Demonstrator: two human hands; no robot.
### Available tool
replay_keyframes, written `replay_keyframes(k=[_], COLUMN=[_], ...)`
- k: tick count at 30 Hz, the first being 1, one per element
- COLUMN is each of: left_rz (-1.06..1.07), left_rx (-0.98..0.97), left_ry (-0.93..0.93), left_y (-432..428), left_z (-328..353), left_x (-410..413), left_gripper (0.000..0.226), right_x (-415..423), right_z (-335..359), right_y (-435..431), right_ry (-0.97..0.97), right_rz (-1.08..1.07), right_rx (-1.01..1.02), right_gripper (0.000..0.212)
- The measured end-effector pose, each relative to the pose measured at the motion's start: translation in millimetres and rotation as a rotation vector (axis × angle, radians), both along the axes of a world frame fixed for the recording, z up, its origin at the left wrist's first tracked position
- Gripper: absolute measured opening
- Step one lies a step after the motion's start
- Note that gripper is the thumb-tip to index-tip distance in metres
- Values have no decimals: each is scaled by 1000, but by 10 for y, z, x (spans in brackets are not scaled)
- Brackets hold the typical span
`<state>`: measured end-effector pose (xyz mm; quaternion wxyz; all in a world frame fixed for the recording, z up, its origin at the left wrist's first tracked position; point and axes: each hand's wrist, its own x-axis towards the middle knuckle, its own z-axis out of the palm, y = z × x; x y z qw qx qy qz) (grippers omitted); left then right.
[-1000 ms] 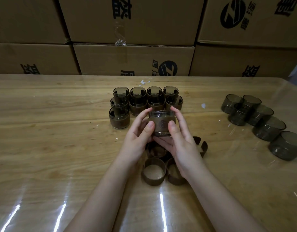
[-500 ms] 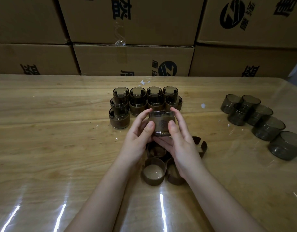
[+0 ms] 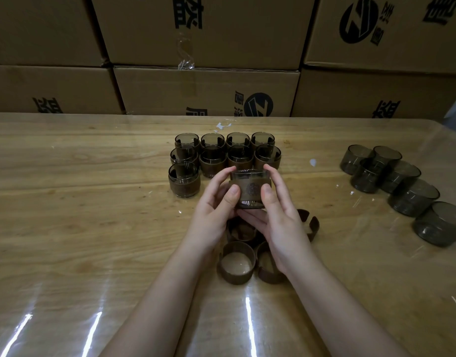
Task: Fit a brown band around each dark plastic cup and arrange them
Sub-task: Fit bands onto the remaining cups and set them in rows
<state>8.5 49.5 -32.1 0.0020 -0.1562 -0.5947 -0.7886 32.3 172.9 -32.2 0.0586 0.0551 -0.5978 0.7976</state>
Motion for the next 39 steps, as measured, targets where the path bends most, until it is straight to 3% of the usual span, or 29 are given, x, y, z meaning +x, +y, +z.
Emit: replay_keyframes(k=[24, 34, 39], left_rz=[12, 3, 68], left_rx=[-2, 3, -24], left_ry=[-10, -11, -18], left_y=[10, 22, 28], left_z=[17, 13, 19], left_x=[17, 17, 21], left_gripper=[35, 30, 34], right_x=[-18, -4, -7], right_z=[-23, -24, -20], right_y=[1, -4, 7], right_ry=[0, 0, -23], right_rz=[-4, -2, -20], right_rx=[6, 2, 1], right_gripper=[56, 48, 71])
